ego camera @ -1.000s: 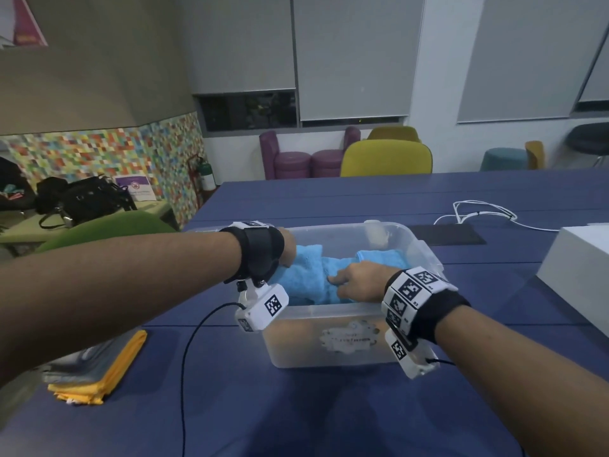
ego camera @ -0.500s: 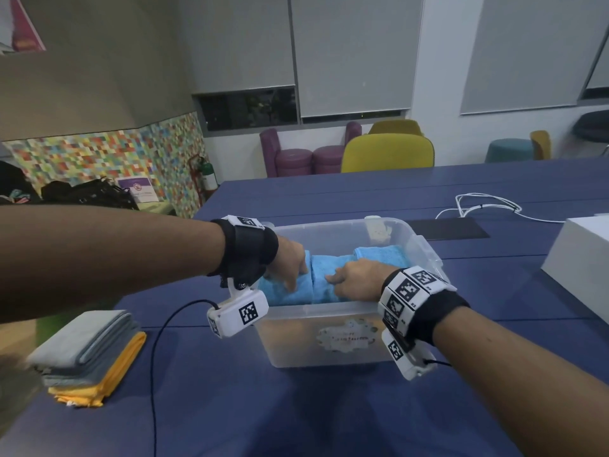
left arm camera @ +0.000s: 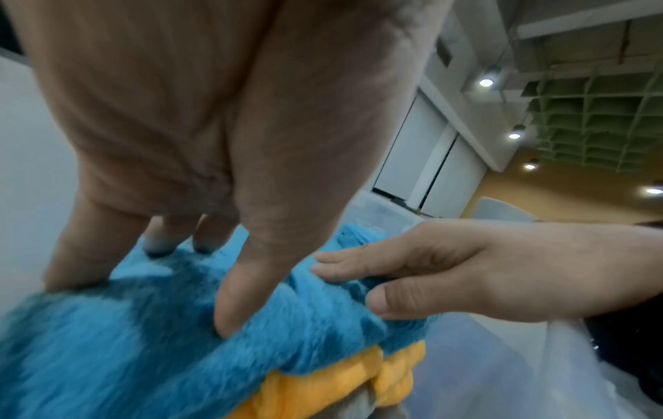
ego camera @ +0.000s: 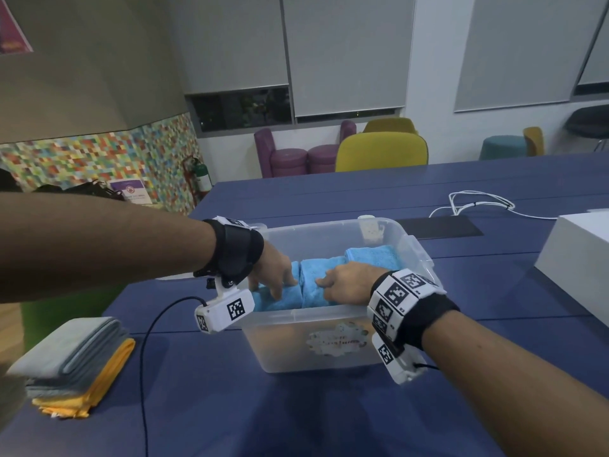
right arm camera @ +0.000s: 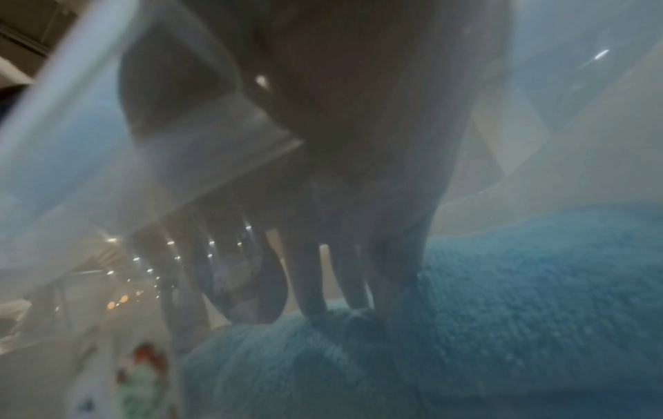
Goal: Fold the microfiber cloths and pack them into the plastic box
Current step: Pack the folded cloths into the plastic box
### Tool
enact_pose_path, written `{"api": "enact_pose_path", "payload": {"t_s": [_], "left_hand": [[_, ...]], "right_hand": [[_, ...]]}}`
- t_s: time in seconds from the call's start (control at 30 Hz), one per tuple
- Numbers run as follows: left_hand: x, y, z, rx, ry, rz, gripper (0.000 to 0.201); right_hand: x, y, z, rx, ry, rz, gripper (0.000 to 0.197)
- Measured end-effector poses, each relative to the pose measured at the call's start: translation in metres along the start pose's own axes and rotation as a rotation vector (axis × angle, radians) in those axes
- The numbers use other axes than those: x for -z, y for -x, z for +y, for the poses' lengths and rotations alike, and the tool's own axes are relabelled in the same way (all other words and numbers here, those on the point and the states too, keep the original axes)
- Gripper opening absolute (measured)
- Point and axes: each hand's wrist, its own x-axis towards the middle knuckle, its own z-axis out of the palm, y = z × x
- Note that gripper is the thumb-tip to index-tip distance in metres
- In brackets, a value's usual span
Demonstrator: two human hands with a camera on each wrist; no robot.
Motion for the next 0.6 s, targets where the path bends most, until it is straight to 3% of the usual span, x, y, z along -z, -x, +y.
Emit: {"api": "enact_pose_path", "payload": {"t_s": [0.13, 0.27, 0.43, 0.6], "left_hand": [[0.014, 0.021, 0.006, -0.033, 0.014, 0.022, 0.050], [0.030, 0.044, 0.012, -0.107, 0.016, 0.163, 0.055], [0.024, 0.044, 0.017, -0.086, -0.027, 0.078, 0.039], [0.014, 0.033, 0.011, -0.105, 0.040, 0.048, 0.025]], "right_hand": [[0.010, 0.011, 0.008, 0.049, -0.140, 0.175, 0.042], [0.028, 0.021, 0.028, -0.053, -0.164, 0.381, 0.045], [0.032, 0.028, 0.034, -0.188, 0.128, 0.162, 0.039], [0.022, 0.017, 0.031, -0.229, 0.172, 0.113, 0.008]]}}
